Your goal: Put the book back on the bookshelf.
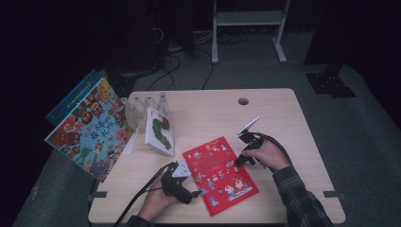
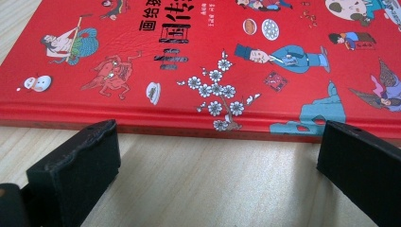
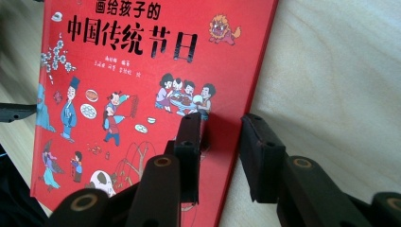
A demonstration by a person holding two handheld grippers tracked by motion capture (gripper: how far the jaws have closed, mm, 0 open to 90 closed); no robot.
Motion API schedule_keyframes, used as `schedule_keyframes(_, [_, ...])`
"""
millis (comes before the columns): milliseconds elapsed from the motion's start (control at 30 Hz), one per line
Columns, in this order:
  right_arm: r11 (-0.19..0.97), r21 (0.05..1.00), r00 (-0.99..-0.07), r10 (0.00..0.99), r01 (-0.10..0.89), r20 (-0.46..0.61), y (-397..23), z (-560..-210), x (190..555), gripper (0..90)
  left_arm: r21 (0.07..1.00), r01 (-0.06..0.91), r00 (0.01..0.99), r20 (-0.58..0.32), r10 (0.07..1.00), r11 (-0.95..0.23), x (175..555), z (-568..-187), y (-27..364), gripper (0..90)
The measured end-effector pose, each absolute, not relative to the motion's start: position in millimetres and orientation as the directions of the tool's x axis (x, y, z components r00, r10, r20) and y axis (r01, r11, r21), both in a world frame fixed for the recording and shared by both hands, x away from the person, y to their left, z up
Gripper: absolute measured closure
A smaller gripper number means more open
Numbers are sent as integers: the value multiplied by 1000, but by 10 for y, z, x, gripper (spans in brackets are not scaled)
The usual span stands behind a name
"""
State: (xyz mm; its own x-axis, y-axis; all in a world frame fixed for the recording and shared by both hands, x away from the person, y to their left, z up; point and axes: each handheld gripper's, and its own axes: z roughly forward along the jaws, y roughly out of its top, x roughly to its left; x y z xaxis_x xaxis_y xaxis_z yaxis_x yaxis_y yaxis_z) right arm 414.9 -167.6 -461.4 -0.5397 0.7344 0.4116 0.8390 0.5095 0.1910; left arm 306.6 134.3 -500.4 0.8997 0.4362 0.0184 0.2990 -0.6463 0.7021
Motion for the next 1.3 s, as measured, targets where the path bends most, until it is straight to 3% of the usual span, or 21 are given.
schedule_keyframes(333, [531,246,-584,705,811,404,-1662,-4295,4115,716,704,291,905,18,426,-648,3071,-5007,1341,0])
schedule_keyframes(567, [504,275,-568,644,819,513,-1724,-4079,4128,726,706,290,904,18,426,-646,3072,-5007,1341,0])
schedule_keyframes(1233, [584,205,-588,600,786,543,-1312,-3954,4102,715,705,293,904,16,427,-646,3071,-5005,1342,0])
schedule_keyframes(1300, [580,209,-584,591,787,556,-1287,-3940,4105,746,705,293,904,16,427,-646,3072,-5005,1342,0])
